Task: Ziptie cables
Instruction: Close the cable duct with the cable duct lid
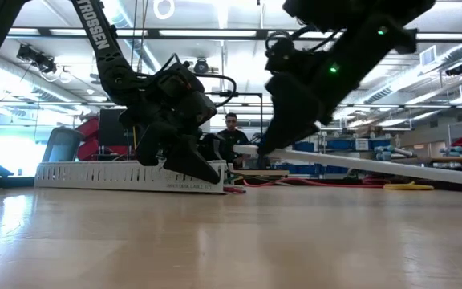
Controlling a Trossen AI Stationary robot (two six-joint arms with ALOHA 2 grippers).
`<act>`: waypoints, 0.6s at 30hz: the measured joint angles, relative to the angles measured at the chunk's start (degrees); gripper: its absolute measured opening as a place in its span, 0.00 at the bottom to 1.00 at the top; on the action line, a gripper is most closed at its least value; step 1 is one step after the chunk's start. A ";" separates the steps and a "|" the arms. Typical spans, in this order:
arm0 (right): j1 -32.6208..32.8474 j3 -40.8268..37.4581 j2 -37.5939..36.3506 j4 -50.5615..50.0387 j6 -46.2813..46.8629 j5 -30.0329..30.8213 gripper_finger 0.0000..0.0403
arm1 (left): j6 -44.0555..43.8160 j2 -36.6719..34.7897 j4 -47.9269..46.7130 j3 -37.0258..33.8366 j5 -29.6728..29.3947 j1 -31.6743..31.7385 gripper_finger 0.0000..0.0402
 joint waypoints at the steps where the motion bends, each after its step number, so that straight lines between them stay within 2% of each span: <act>1: -0.81 0.01 -0.03 1.28 -1.38 -1.52 0.56 | 0.00 0.00 0.01 0.00 0.00 0.00 0.56; 4: -3.40 0.02 -0.05 3.55 -3.30 -6.59 0.56 | 0.00 0.00 0.08 0.00 0.00 0.00 0.56; 13: -8.49 0.04 -0.05 5.48 -7.00 -16.91 0.56 | -0.02 0.04 1.70 0.00 -1.84 0.00 0.56; 18: -10.02 0.05 -0.05 5.70 -10.10 -17.54 0.56 | -0.01 0.07 3.95 0.00 -1.93 0.00 0.56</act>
